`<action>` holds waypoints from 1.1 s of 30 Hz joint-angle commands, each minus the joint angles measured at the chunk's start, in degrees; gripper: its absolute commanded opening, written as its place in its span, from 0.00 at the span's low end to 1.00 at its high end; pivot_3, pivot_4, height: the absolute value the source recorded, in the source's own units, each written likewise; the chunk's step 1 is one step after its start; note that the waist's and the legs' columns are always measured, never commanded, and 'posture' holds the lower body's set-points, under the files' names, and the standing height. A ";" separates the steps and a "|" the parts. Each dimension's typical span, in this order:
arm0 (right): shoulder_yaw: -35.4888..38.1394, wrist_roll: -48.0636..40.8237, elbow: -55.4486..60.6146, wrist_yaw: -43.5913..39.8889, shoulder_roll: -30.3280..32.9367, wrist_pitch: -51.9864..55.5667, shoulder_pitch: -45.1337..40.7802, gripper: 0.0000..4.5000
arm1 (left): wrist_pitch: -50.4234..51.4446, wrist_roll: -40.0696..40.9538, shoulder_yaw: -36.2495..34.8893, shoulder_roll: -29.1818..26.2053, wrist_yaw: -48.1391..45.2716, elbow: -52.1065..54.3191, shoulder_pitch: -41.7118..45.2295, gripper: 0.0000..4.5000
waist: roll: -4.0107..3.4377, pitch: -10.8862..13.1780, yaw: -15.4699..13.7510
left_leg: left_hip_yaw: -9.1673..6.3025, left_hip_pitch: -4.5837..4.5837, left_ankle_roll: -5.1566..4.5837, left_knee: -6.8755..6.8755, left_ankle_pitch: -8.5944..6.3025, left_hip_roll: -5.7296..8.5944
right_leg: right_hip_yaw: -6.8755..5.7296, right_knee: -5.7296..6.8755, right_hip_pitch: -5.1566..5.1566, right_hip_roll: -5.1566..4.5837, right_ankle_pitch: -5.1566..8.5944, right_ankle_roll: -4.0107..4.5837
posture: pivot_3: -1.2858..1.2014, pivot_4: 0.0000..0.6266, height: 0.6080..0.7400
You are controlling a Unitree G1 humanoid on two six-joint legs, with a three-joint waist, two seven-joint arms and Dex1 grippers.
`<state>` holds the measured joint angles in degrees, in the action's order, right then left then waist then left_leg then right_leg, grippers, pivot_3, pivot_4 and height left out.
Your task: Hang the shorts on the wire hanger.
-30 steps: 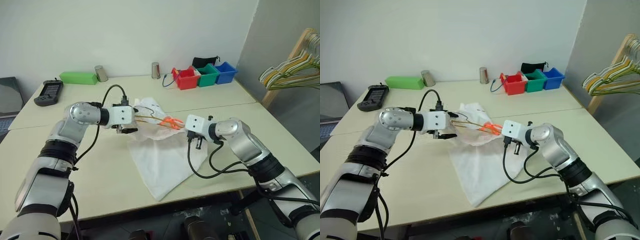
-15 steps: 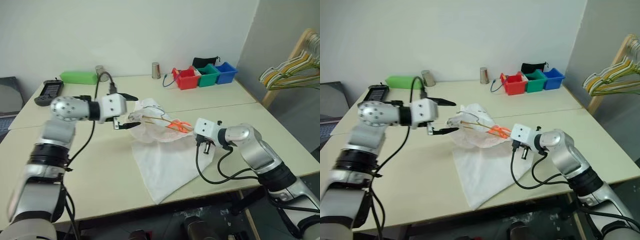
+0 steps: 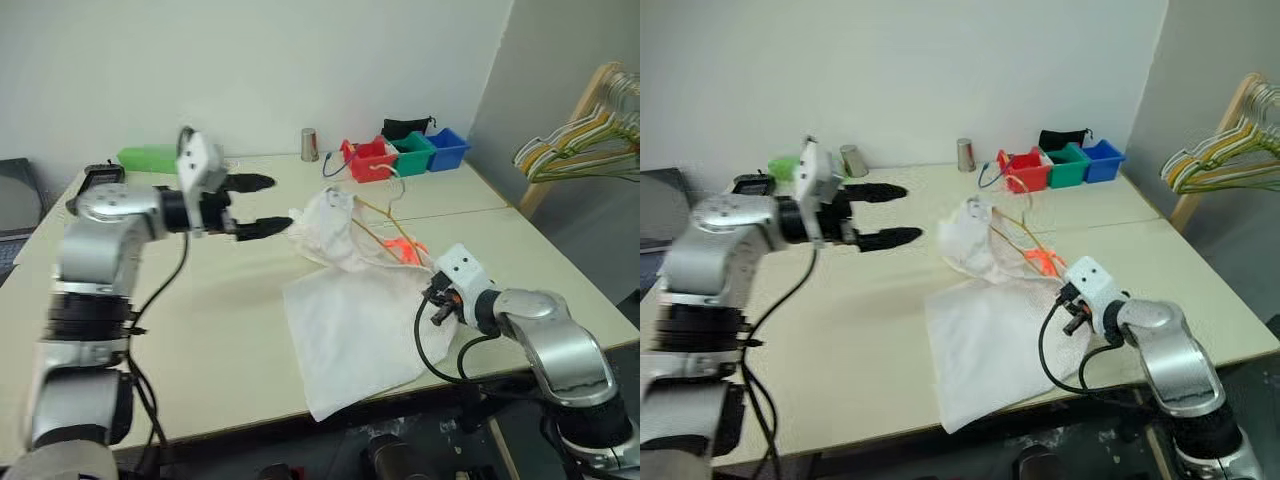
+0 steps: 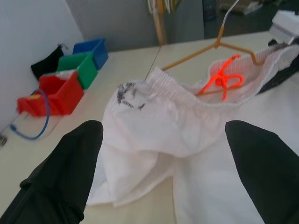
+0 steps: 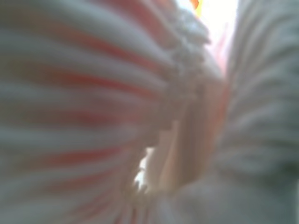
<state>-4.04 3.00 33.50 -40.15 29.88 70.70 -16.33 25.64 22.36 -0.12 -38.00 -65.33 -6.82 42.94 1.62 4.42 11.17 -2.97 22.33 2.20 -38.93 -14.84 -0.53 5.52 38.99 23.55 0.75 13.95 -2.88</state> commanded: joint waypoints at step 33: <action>34.01 1.98 -5.16 25.93 0.38 16.06 -8.32 0.00 | -16.61 -10.42 12.91 39.17 21.28 -9.56 11.37 0.99 | -0.83 -0.91 17.77 | 0.24 -0.54 -0.27 1.09 -0.31 0.11 | 0.19 -0.46 -0.37 0.08 0.57 -0.08 | 0.33 0.00 1.00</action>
<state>28.14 5.44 30.19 -14.81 28.33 89.88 -22.66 11.31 12.62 13.18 0.28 -45.25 -16.43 52.15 0.79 3.51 28.93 -2.73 21.79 1.92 -37.84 -15.16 -0.42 5.71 38.53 23.18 0.84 14.53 -2.97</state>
